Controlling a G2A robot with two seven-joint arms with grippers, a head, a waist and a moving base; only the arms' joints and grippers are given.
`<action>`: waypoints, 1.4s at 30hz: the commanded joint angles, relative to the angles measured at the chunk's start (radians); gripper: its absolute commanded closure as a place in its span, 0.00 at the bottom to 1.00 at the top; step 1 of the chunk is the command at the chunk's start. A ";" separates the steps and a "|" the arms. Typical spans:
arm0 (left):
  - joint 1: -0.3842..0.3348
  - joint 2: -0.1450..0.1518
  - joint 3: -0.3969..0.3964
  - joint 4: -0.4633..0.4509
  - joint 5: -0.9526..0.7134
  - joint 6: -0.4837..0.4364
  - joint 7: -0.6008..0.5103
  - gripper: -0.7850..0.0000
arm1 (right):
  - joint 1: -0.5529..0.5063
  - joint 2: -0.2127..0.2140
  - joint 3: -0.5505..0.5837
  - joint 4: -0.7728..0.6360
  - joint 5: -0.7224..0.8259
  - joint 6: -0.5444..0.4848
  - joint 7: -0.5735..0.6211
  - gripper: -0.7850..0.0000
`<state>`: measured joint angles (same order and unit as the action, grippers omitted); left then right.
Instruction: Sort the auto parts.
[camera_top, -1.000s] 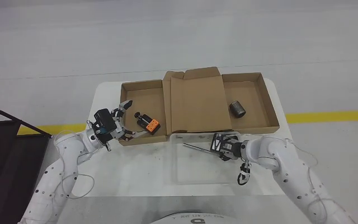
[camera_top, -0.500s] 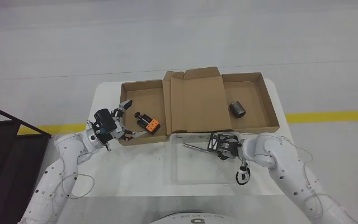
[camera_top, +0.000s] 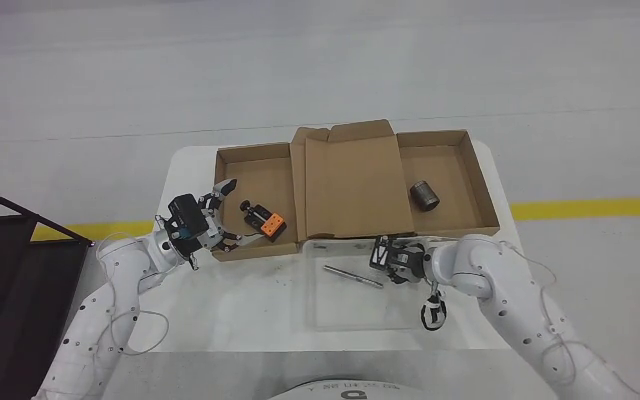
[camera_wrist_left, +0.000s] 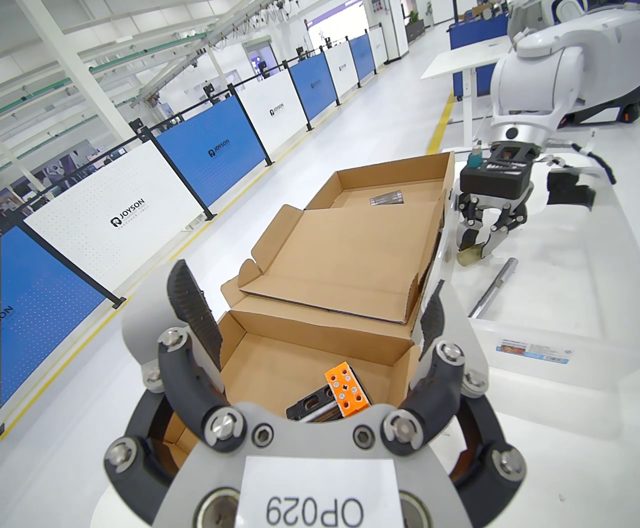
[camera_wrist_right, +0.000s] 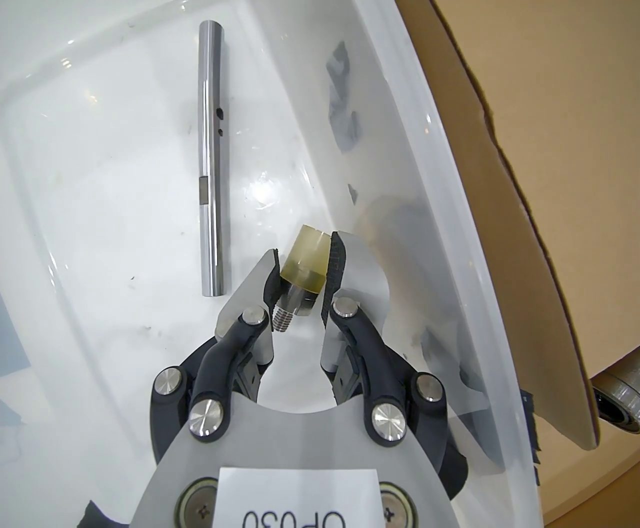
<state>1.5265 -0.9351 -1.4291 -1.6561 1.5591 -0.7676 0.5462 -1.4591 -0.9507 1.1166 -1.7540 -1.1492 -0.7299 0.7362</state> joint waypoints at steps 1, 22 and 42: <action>0.000 0.000 0.000 0.000 0.000 0.000 0.000 0.00 | -0.009 0.004 0.013 -0.016 -0.009 -0.019 -0.039 1.00; 0.000 0.000 0.000 0.000 0.000 0.000 0.000 0.00 | -0.115 0.032 0.095 -0.070 -0.140 -0.062 -0.239 0.60; 0.000 0.000 0.000 0.000 0.000 0.000 0.000 0.00 | -0.033 0.013 0.001 -0.034 -0.092 0.061 -0.056 0.64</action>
<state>1.5265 -0.9351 -1.4291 -1.6561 1.5591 -0.7676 0.5462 -1.4957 -0.9373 1.1221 -1.7893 -1.2412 -0.6710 0.6765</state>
